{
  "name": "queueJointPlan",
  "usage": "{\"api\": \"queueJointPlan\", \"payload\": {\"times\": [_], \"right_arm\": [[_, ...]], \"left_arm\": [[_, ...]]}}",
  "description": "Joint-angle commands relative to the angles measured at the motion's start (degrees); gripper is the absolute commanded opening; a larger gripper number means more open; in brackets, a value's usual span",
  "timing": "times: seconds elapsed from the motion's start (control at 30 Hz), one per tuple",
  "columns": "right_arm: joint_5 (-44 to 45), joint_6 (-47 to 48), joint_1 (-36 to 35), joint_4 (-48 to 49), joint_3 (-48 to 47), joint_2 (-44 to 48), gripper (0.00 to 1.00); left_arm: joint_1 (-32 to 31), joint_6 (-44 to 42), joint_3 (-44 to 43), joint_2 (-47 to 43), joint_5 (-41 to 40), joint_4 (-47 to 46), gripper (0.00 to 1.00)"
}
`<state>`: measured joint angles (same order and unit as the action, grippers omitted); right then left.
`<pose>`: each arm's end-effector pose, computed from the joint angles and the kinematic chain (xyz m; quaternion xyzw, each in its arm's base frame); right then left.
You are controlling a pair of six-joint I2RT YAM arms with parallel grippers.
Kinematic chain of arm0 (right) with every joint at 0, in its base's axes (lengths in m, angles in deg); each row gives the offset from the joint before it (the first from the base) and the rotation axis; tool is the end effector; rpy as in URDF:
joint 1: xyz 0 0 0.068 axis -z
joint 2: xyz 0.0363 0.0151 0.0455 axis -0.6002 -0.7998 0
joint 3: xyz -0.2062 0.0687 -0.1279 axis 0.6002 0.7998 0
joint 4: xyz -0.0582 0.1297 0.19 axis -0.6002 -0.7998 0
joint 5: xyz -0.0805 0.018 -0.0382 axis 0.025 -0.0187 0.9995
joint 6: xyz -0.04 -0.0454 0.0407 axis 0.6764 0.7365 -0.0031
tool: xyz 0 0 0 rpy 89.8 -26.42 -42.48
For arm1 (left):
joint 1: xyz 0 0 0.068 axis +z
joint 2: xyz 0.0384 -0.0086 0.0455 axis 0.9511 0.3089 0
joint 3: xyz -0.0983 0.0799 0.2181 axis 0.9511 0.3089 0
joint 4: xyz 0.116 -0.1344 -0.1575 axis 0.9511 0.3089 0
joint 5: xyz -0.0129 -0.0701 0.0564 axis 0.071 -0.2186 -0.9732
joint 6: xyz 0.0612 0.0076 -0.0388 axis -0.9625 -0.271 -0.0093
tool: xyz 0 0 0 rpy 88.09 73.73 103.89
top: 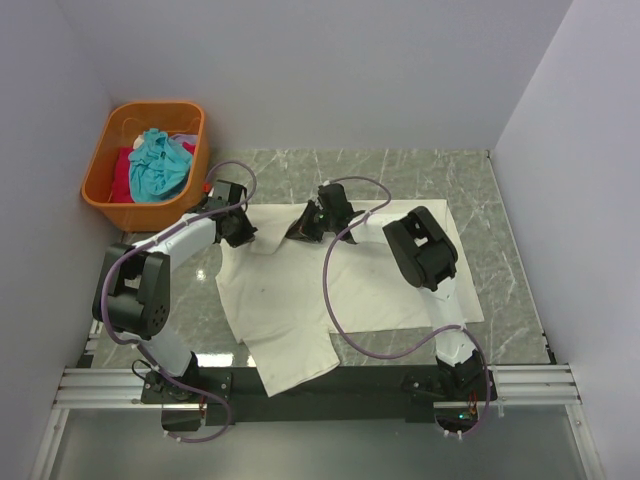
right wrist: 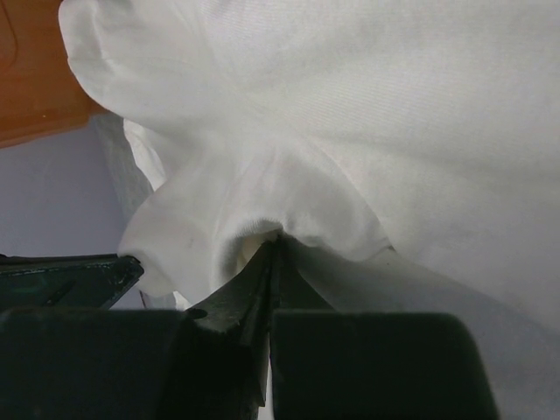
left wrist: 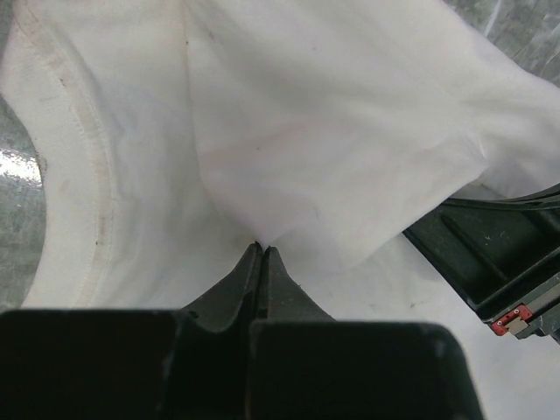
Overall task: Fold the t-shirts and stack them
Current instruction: Fold the tshirt
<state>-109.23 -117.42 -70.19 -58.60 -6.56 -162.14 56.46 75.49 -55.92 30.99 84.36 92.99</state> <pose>0.3815 0.2811 0.1012 0.0723 0.8724 0.4479 0.1820 0.3223 -0.0861 0.1716 -0.2583 0.9171 -0.1310 0.2740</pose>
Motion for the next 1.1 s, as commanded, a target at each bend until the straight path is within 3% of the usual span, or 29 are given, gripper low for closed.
{"api": "queueJointPlan", "payload": {"times": [0.0,0.47,1.07], "right_arm": [[1.9,3.1,-0.7,-2.7,-2.1,2.6,0.0],[3.0,9.4,0.2,-8.4,0.5,11.2,0.0],[-0.2,17.0,3.1,-24.1,-1.1,15.5,0.0]], "left_arm": [[0.4,-0.6,-1.5,-1.9,-0.5,-0.3,0.01],[1.1,-1.1,-1.5,-3.5,-0.5,0.9,0.01],[1.1,-2.0,0.0,-3.8,0.9,5.1,0.01]]}}
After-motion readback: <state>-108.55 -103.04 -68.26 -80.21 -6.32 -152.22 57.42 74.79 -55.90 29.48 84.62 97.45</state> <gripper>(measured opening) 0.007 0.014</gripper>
